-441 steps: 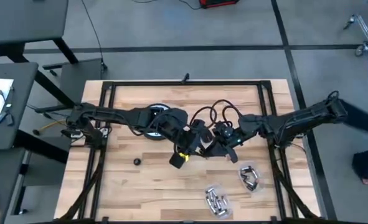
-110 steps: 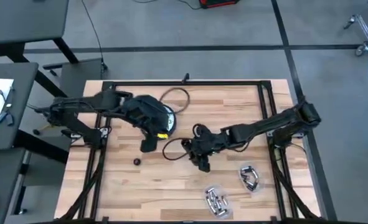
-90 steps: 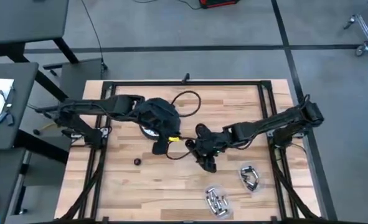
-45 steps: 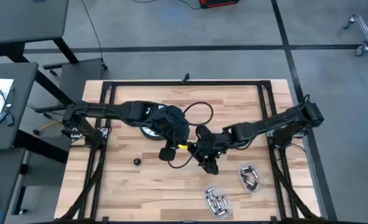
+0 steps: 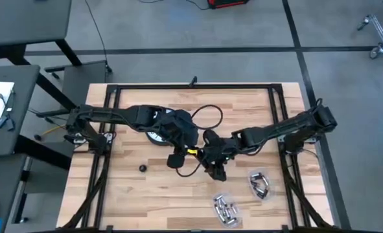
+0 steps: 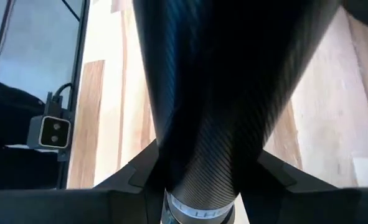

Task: Insert battery
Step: Insert the brown battery into the black flashlight battery compartment

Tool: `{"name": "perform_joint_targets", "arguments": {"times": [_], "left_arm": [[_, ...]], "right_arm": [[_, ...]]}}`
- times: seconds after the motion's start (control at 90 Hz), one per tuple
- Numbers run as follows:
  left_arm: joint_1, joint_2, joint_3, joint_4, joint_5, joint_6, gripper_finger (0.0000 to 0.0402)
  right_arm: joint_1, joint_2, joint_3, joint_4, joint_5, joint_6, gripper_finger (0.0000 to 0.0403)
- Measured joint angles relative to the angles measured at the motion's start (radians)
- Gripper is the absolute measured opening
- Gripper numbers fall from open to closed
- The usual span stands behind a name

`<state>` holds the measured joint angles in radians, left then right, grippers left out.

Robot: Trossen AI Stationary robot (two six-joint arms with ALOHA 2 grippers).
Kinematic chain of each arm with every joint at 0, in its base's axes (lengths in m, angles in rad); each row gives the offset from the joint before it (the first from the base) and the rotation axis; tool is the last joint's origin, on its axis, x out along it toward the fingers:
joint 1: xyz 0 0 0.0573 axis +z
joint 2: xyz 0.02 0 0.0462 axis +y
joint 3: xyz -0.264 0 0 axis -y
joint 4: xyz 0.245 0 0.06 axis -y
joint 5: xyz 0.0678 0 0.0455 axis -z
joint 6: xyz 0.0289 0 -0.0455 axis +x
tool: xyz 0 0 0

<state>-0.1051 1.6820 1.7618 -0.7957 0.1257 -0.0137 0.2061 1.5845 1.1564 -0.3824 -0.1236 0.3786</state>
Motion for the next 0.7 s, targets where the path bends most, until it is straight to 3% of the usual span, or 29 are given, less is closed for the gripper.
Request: {"name": "perform_joint_targets", "arguments": {"times": [0.178,0.322,0.478,0.7], "left_arm": [[0.0,-0.006,0.068,-0.115,-0.005,-0.017,0.0174],[0.0,-0.013,0.166,-0.24,-0.03,-0.033,0.018],[0.0,-0.014,0.252,-0.337,-0.129,-0.007,0.0181],[0.0,-0.027,0.358,-0.411,-0.204,0.009,0.0182]], "right_arm": [[0.0,0.0,0.0,0.033,0.053,-0.032,0.0139],[-0.005,0.001,0.0,0.062,0.081,-0.057,0.0139],[-0.014,0.006,0.001,0.116,0.085,-0.063,0.0139],[-0.031,0.007,-0.014,0.4,0.255,-0.171,0.0139]]}}
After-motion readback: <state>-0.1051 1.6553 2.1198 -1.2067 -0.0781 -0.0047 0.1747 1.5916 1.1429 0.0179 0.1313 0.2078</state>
